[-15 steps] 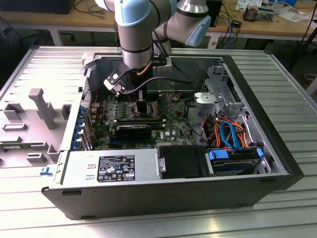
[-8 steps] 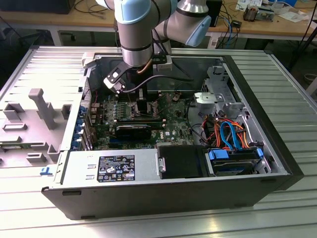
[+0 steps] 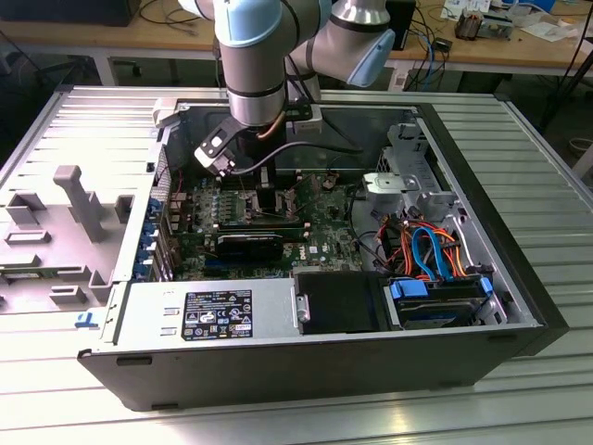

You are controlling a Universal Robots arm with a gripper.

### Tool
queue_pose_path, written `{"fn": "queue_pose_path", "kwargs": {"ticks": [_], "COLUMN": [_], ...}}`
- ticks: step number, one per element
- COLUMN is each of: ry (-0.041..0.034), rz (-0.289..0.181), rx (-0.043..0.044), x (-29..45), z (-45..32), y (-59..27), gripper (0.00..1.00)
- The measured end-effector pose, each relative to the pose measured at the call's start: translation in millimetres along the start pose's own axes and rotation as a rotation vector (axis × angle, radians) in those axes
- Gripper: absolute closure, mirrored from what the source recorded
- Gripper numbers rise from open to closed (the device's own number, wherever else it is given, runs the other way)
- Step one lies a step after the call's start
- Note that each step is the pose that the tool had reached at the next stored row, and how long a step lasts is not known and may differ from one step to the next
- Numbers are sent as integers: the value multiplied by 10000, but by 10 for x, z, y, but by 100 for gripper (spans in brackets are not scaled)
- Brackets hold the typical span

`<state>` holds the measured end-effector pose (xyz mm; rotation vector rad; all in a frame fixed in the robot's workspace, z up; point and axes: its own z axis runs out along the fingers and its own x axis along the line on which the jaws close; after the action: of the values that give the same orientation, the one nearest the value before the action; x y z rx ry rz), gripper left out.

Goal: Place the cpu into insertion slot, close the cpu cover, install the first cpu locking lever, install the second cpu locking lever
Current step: 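Place the cpu into insertion slot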

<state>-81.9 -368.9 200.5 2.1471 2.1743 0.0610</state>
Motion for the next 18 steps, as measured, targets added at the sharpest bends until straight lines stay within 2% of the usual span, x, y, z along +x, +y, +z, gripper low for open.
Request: {"fn": "queue_pose_path", "kwargs": {"ticks": [18], "ry": [-19], "rz": [-2], "rx": [-1], "x": [1], "z": [31], "y": [5], "gripper": [45]}}
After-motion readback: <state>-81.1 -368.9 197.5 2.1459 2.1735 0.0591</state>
